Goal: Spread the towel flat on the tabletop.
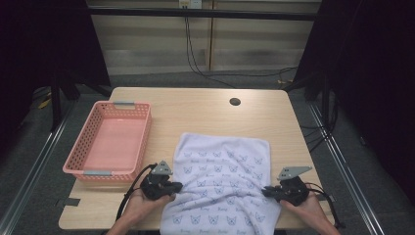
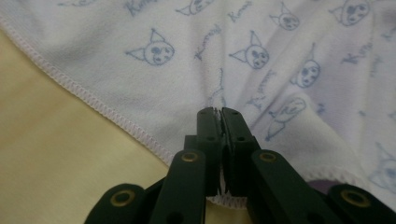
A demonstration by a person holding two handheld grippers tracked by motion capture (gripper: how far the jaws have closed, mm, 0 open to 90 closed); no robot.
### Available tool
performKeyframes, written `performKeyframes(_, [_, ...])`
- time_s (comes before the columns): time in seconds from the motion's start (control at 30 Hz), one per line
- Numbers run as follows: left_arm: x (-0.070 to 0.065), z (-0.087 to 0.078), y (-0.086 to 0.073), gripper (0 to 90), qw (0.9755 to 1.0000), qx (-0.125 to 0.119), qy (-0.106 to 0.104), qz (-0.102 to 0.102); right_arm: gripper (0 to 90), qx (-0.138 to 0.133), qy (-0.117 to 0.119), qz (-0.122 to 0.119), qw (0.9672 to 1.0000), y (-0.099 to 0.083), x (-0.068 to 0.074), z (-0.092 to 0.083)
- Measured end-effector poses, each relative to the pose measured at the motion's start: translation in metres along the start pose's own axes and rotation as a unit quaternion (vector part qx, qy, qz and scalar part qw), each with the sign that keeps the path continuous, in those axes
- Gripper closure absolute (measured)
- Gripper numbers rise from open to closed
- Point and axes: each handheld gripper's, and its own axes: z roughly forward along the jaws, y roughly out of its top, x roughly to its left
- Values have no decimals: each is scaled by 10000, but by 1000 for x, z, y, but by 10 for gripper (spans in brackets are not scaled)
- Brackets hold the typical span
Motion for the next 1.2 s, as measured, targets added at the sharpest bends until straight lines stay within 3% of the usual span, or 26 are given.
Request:
performKeyframes(0.1, [-16, -7, -10, 867, 9998, 95, -5, 156, 852, 108, 118, -63, 9999, -6, 13, -4])
performKeyframes(0.13, [-22, -9, -14, 867, 9996, 62, 97, 262, 851, 145, 149, -108, 9997, -7, 17, -6])
performKeyframes(0.2, [-26, -13, -20, 844, 9996, 146, -236, 99, 828, 250, 191, -125, 9994, -9, 23, -8])
performKeyframes(0.3, [-26, -16, -20, 797, 9998, 104, -125, 98, 667, 179, 195, -91, 9996, -8, 25, -9])
performKeyframes(0.37, [-19, -16, -14, 723, 10000, -35, 57, -32, 603, -37, 176, 185, 9997, -4, 18, -10])
performKeyframes(0.53, [8, -10, 18, 669, 9983, -477, 235, -255, 515, -556, -368, 255, 9974, 18, -15, -12])
performKeyframes(0.7, [28, 3, 46, 643, 9962, -671, 334, -434, 485, -636, -689, 290, 9952, 48, -58, 4])
performKeyframes(0.83, [38, 8, 57, 621, 9951, -755, 476, -435, 479, -566, -975, 376, 9929, 62, -85, 21])
performKeyframes(0.97, [55, 13, 55, 608, 9937, -711, 610, -623, 481, -489, -1028, 548, 9920, 67, -99, 35])
performKeyframes(1.03, [57, 14, 53, 599, 9934, -643, 690, -655, 485, -480, -1012, 516, 9924, 70, -101, 41])
performKeyframes(1.2, [60, 10, 52, 556, 9915, -739, 752, -762, 516, -436, -1140, 599, 9907, 69, -103, 50])
